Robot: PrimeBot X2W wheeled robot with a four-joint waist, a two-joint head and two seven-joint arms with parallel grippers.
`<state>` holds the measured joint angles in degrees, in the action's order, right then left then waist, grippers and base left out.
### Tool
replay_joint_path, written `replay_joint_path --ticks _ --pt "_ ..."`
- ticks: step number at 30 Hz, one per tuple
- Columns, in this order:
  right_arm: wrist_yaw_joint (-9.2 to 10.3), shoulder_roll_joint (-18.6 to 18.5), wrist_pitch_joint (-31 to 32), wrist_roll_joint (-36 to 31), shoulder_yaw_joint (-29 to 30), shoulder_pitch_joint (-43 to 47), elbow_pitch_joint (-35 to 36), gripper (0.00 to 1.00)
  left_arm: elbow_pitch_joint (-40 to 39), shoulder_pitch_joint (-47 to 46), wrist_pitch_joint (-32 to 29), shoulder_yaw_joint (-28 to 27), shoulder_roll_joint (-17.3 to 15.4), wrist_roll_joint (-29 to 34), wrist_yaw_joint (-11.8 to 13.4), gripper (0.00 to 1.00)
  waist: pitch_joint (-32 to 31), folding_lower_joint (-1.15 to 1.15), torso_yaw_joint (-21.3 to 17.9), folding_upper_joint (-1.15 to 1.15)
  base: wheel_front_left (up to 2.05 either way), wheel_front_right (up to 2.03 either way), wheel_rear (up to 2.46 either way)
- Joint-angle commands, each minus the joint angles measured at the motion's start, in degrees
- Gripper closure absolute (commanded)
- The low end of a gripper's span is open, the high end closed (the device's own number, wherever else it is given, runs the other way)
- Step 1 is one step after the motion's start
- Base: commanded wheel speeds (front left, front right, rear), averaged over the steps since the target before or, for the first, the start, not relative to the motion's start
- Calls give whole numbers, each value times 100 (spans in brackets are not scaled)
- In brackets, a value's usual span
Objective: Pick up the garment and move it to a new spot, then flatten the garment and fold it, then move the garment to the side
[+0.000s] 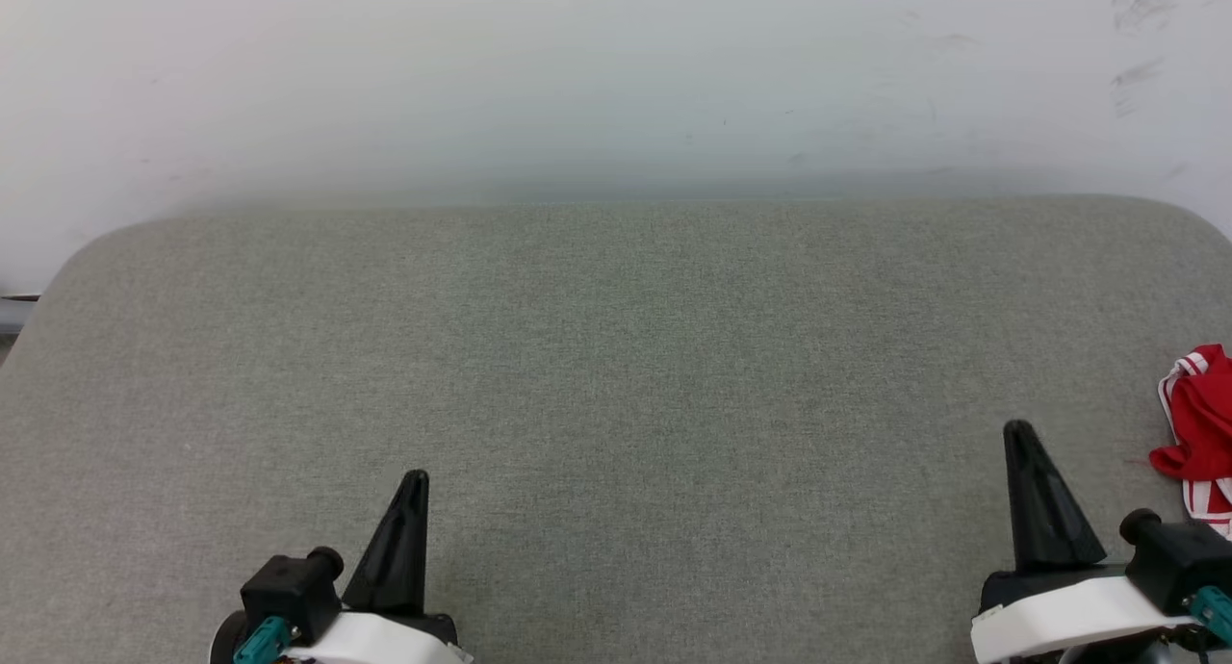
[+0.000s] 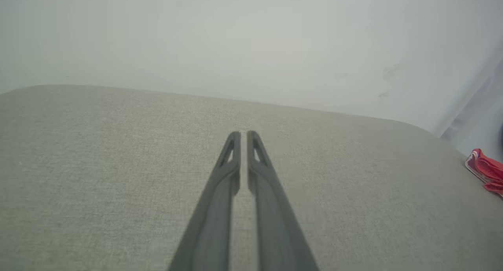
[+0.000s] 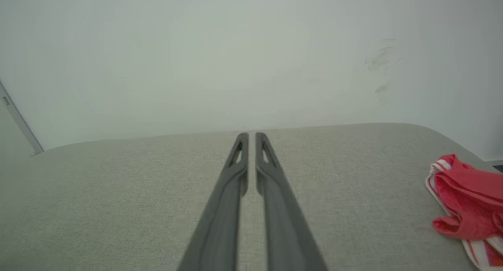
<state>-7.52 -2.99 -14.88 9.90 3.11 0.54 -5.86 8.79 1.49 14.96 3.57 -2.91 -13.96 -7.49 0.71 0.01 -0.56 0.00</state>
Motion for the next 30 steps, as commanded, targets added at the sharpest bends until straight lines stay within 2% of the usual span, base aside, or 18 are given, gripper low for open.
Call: replay_joint_path --ticks 1,17,19,30 --pt "0 0 41 237 -1 -41 40 100 -68 -42 -30 -3 -6 -232 5 100 -1 0 1 0 0 0 0" --pt "1 -27 437 1869 40 -182 -127 100 66 -208 -369 -97 -97 -1856 6 100 -7 0 7 0 0 0 0" --pt "1 -34 603 2531 59 -240 -195 100 126 -277 -512 -140 -125 -2510 2 100 -11 0 11 0 0 0 0" --pt "1 -42 857 3545 92 -329 -299 100 185 -372 -739 -221 -157 -3503 1 100 -15 0 16 0 0 0 0"
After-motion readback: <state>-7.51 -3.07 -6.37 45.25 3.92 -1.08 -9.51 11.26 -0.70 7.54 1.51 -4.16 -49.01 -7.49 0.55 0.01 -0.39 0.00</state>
